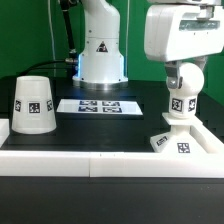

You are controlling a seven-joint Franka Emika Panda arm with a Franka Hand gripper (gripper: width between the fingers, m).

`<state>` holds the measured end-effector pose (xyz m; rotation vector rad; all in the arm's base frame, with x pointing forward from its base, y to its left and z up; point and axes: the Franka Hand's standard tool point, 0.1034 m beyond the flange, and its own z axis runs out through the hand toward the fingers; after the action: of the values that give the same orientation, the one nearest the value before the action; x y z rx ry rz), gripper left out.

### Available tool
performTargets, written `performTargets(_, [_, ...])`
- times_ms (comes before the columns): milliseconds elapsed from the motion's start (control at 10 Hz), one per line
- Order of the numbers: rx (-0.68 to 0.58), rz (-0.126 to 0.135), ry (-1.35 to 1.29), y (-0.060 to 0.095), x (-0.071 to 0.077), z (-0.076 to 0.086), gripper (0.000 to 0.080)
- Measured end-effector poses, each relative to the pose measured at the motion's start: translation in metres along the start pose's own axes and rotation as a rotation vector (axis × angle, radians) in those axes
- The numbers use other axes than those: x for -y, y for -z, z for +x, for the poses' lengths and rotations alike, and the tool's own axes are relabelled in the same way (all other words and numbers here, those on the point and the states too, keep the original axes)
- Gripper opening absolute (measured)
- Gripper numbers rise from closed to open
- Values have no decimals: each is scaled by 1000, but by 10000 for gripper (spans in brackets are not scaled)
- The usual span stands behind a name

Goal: Assemble lamp

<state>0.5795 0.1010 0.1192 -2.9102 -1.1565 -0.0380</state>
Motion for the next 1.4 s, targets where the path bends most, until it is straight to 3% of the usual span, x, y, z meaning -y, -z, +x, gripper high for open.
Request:
performTargets(500, [-3, -3, -656, 0, -1, -2, 580])
performTargets(1000, [-5, -1, -995, -1, -2, -3, 580])
performTargets(1200, [40, 15, -1355, -1, 6, -4, 580])
performTargets(1300, [67, 18, -1417, -1, 7, -4, 580])
performTargets(1400, [88, 36, -1556, -3, 8, -2, 580])
